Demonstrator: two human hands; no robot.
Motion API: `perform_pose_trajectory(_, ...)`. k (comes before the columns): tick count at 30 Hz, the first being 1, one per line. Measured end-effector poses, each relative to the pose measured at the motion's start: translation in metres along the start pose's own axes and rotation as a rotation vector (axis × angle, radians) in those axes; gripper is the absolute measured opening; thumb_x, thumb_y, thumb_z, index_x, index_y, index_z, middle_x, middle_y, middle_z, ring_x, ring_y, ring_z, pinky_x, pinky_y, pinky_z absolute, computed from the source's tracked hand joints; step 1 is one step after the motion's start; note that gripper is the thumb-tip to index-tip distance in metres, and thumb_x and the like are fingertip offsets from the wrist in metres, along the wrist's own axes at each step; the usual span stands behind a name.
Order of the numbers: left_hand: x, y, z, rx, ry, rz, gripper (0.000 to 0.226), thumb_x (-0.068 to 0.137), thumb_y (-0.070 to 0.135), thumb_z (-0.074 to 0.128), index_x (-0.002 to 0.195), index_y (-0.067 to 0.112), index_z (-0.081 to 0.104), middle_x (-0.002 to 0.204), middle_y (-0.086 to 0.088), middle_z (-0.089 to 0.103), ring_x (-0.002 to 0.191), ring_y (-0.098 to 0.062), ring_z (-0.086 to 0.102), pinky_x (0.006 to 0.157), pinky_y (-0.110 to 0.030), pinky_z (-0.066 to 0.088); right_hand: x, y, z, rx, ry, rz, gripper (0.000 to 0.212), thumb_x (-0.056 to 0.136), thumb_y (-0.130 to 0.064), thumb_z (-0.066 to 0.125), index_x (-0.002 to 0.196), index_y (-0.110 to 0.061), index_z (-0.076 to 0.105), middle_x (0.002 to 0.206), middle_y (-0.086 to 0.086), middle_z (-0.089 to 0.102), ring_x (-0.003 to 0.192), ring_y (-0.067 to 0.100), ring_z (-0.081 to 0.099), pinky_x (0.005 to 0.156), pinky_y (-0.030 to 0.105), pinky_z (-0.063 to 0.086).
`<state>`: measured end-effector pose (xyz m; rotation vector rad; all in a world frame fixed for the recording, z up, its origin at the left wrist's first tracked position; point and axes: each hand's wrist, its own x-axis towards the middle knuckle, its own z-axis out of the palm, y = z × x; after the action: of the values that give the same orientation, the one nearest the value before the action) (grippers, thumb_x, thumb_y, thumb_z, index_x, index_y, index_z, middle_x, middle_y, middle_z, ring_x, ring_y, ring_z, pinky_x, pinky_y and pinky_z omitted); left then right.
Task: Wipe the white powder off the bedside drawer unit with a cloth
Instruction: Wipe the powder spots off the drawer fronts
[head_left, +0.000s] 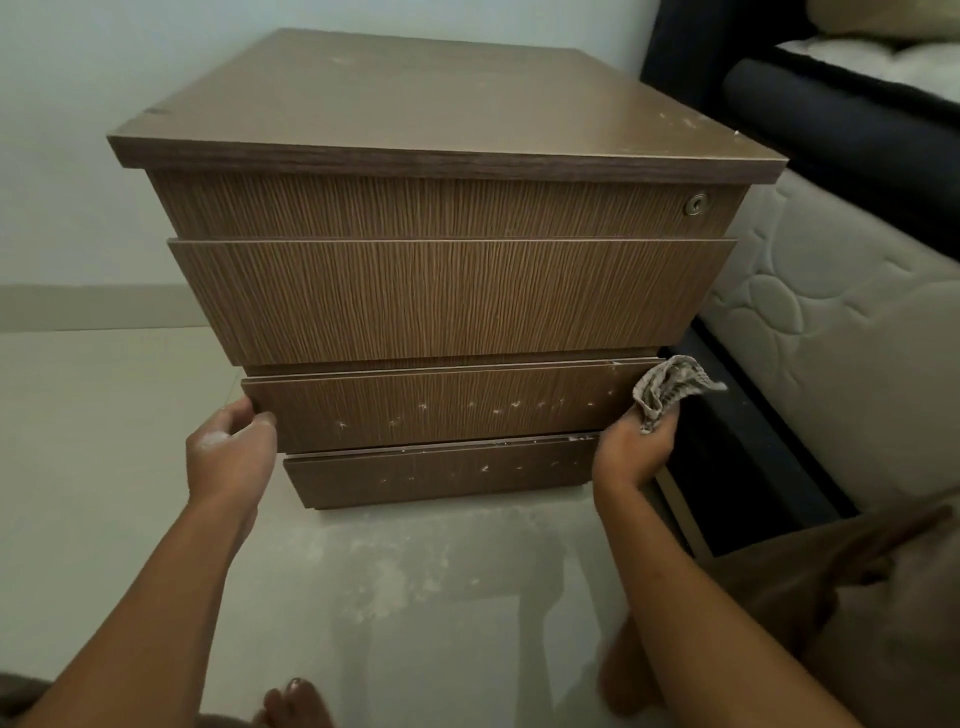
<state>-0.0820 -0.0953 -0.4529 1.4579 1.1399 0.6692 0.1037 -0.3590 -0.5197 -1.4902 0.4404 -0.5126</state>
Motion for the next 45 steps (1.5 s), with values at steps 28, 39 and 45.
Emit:
perform_pose_trajectory(28,0.049,0.036,-0.047,0.69,-0.484,0.116,0.044,0.088,0.005,0.042,0.12,0.021,0.068,0.128,-0.003,0.064,0.121,-0.023,0.056,0.105,-0.043,0.044,-0.218,0.042,0.091,-0.019,-0.443,-0.249,0.068,0.081,0.007,0.036,0.147,0.001,0.02,0.156,0.013,0.001,0.145,0.028,-0.002,0.114,0.014,0.003)
perform_pose_trajectory(39,0.071,0.046,-0.049,0.769,-0.47,0.233,0.029,0.081,0.007,0.046,0.093,-0.001,0.071,0.091,-0.008,0.064,0.085,-0.022,0.055,0.076,-0.032,0.044,-0.324,0.039,0.128,-0.026,-0.593,-0.235,0.075,0.085,0.018,0.038,0.148,-0.011,0.012,0.156,0.007,-0.007,0.146,0.018,-0.008,0.115,0.016,0.004)
perform_pose_trajectory(45,0.074,0.049,-0.047,0.747,-0.501,0.208,0.029,0.075,0.002,0.044,0.088,-0.006,0.07,0.097,-0.021,0.071,0.084,-0.027,0.062,0.079,-0.043,0.052,-0.357,0.034,0.115,-0.024,-0.915,-0.191,0.091,0.087,0.013,0.043,0.144,-0.049,0.009,0.159,-0.005,0.006,0.146,0.007,0.009,0.114,0.019,0.022)
